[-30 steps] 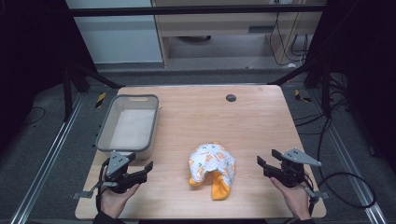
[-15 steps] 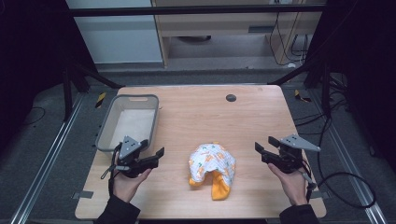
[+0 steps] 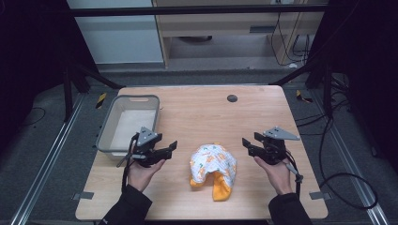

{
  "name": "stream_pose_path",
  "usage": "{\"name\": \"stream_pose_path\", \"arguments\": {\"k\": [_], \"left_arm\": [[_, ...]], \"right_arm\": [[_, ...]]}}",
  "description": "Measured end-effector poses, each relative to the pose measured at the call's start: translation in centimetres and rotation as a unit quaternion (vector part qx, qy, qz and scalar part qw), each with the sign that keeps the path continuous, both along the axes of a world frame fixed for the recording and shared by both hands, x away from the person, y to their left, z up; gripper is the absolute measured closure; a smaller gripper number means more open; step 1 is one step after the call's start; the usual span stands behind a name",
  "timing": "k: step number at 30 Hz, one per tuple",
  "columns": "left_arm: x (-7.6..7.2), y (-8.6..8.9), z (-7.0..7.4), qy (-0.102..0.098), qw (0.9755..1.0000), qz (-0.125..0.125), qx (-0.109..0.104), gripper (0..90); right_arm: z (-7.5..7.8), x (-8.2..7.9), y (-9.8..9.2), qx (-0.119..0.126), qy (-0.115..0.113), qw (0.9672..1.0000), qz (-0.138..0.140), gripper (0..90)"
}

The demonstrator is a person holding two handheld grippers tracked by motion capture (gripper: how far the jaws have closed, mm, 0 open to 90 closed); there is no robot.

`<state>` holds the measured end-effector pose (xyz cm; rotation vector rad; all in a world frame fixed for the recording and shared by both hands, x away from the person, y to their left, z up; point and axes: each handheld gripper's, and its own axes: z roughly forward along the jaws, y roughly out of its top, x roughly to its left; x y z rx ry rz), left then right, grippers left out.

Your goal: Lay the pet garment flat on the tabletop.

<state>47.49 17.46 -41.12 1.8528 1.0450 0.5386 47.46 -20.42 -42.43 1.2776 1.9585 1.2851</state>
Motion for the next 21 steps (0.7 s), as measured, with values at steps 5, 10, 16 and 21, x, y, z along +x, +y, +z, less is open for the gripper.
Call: {"name": "stream_pose_path", "arguments": {"k": [5,10,16,21], "left_arm": [[0.9,-1.9,-0.6,0.014,0.9998,-0.014,-0.002,32.7],[1.4,-4.0,-1.5,0.029,0.9989,-0.033,0.014,32.6],[1.8,-5.9,-2.7,0.05,0.9974,-0.048,0.021,31.4],[2.3,-6.7,-4.1,0.077,0.9953,-0.055,0.022,30.8]], "right_arm": [[-0.8,0.9,1.1,-0.004,0.014,0.9999,0.007,44.1],[-1.9,1.6,1.9,-0.003,0.034,0.9992,0.018,43.8],[-3.7,1.7,2.9,-0.012,0.056,0.9978,0.031,42.1],[-5.2,1.8,3.5,-0.016,0.08,0.9955,0.047,40.1]]}}
